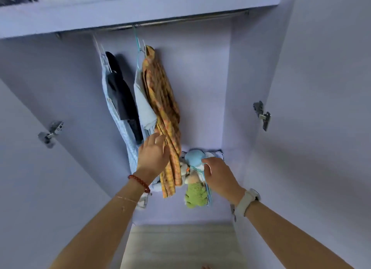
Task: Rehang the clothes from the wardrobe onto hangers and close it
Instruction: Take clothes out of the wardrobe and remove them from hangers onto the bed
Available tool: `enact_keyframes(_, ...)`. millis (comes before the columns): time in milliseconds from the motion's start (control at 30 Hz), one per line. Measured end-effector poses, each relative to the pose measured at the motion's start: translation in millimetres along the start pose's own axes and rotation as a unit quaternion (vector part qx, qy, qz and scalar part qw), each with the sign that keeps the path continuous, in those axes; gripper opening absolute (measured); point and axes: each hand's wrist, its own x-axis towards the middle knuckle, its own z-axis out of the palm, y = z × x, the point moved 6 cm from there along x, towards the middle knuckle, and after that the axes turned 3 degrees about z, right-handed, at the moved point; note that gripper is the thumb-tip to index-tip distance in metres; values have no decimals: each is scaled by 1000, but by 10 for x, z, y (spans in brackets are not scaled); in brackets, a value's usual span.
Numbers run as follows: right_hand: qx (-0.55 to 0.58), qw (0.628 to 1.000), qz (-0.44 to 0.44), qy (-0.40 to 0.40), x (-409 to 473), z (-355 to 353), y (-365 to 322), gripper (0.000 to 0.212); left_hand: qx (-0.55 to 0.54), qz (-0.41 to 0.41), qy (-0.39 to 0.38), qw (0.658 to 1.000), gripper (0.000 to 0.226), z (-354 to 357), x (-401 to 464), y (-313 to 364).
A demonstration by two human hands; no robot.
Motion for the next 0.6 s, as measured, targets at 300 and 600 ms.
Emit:
enact_keyframes(300,92,994,-48,18,1407,-137,-548,29,43,-81,104,990,43,-673,1265,-369)
enact_keyframes(600,111,989,-85,41,2445,-120,-1320,29,-63,-81,95,990,49,-636,1998,-862)
